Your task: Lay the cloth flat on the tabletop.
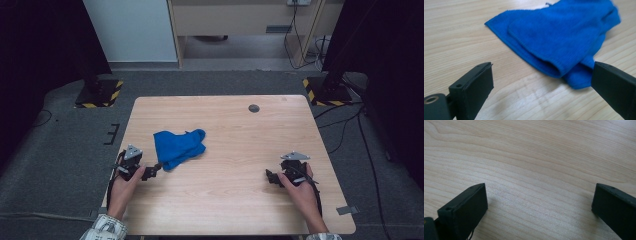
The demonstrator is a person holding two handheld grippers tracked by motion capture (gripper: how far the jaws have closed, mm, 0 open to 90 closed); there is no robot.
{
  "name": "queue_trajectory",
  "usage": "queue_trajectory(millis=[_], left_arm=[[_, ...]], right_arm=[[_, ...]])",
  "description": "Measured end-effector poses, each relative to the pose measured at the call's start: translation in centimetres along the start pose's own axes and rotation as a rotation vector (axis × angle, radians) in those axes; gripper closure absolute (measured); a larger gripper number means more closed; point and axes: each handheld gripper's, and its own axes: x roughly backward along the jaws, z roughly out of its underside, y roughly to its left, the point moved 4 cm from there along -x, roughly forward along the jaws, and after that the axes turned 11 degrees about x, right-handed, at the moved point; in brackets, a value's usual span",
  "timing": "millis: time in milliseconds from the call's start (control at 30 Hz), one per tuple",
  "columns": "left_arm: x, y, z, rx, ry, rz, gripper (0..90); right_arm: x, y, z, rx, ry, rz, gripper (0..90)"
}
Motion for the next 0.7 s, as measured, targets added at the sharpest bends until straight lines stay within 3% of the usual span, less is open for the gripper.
queue_trajectory(millis=[33,167,300,700], left_arm=[[0.0,-0.1,-0.2,-0.014,0.000,0.002,3.5],[0.3,-0.3,-0.9,0.004,-0.038,0.017,3.6],[0.3,-1.0,-2.0,-0.013,-0.053,0.036,4.0],[-2.6,-2.8,-4.3,-0.091,0.009,0.038,4.9]], right_arm=[[0.0,0.0,0.0,0.000,0.000,0.000,0.5],[0.0,0.0,0.0,0.000,0.000,0.000,0.5],[0.0,0.0,0.0,0.000,0.000,0.000,0.5],[0.0,0.0,0.0,-0.002,0.001,-0.001,0.5]])
